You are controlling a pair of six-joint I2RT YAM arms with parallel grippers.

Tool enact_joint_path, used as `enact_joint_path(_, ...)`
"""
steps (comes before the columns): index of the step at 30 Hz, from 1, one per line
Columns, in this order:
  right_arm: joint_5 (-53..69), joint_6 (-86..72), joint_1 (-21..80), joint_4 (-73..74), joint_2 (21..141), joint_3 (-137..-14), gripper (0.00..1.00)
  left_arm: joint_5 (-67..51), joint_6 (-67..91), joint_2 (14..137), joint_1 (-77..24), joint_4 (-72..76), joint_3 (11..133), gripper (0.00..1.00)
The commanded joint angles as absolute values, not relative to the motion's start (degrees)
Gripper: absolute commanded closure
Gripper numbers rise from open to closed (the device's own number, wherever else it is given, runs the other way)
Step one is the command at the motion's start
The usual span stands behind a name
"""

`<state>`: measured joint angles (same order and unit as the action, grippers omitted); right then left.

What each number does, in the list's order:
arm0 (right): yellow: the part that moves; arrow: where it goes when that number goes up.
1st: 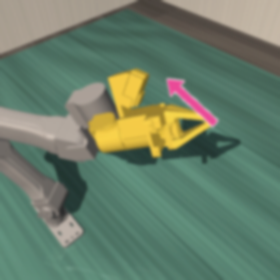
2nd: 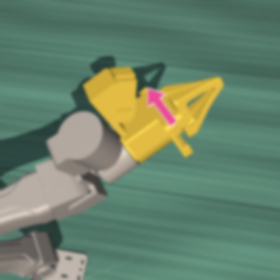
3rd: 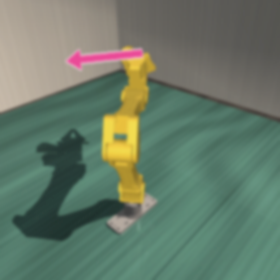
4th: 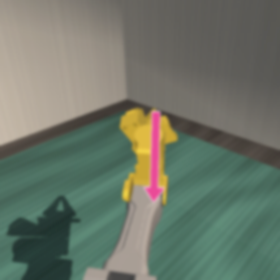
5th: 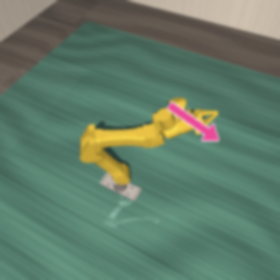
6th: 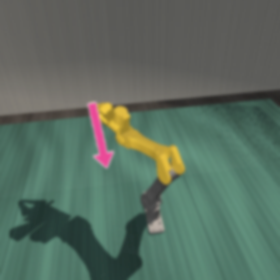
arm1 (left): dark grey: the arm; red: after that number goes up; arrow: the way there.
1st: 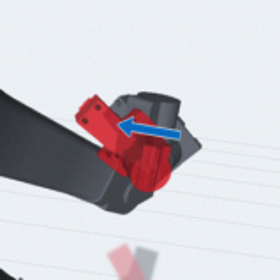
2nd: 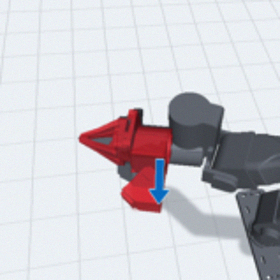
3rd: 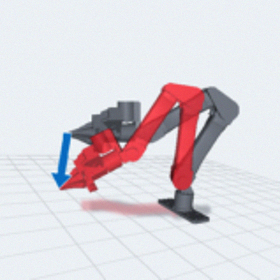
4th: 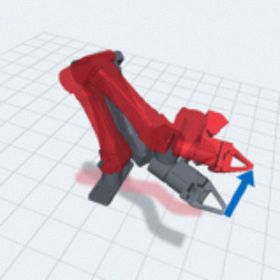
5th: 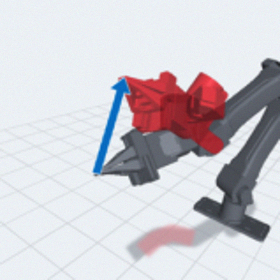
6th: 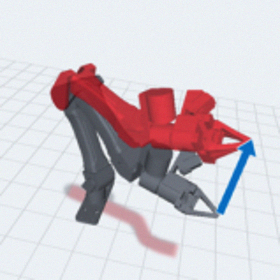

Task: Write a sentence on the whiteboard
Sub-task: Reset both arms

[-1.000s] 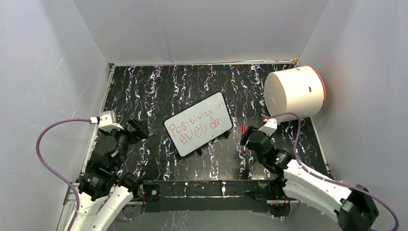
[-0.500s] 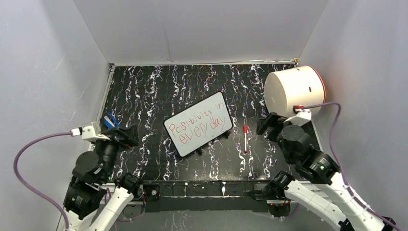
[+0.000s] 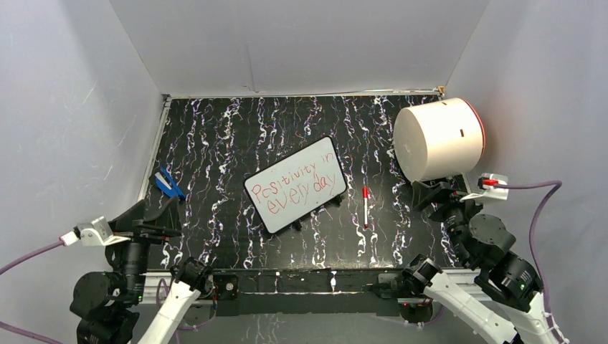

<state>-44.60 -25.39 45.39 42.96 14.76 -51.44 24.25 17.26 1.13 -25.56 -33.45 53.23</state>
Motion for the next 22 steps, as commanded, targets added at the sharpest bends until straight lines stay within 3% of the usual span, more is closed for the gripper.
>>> enact_joint_path(1, -47.38, -20.69, 45.33, 38.08, 12.17, -49.98, 0.01, 25.29, 15.50, 0.21, -25.22, -32.17, 52.21, 0.05)
enact_joint_path(22, -45.18, -19.09, 45.30, 34.28, 8.43, -44.75, 0.01, 25.40, 18.54, 0.74, -25.22, -27.83, 44.82, 0.05)
